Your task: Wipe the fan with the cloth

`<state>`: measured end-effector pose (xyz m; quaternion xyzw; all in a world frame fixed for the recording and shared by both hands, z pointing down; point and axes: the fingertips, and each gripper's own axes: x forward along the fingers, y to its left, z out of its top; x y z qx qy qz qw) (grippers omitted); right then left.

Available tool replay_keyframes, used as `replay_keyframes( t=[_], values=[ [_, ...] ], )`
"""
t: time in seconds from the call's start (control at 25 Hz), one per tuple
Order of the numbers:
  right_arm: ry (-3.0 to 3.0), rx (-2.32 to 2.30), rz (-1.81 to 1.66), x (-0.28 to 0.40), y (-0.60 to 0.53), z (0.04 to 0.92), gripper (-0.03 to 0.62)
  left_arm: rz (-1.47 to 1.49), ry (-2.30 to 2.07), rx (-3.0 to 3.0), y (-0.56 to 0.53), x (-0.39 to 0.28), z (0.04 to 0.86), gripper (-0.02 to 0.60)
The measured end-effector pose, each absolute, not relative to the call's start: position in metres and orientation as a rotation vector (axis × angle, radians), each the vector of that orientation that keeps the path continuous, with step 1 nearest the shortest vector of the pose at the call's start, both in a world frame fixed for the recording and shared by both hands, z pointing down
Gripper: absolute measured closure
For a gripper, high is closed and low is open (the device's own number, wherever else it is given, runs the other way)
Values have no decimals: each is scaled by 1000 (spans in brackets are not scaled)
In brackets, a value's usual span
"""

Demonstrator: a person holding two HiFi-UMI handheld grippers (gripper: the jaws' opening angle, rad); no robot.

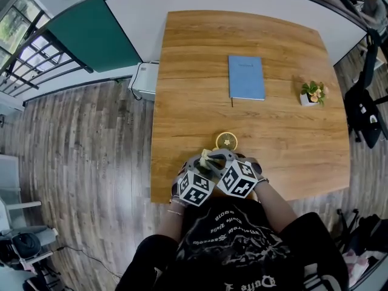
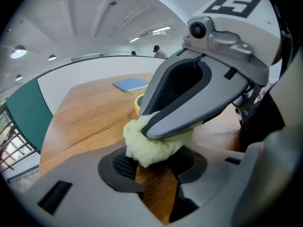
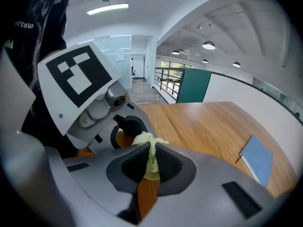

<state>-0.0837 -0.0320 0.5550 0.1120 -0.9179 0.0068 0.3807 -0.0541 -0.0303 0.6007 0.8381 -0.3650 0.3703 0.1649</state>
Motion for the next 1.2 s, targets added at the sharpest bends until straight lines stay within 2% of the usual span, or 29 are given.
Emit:
replay_keyframes(
  t=[0.16, 0.68, 1.2],
  values=[
    [-2288, 347, -139, -71, -43, 558, 557, 1058, -1059, 2404, -31, -55, 601, 397],
    [-2274, 655, 3, -43, -96, 552, 559, 1057, -1038, 2398, -30, -55, 601, 399],
    [-2185, 764, -153, -46, -118, 549, 559, 1049, -1042, 2385, -32, -54, 602, 399]
  ],
)
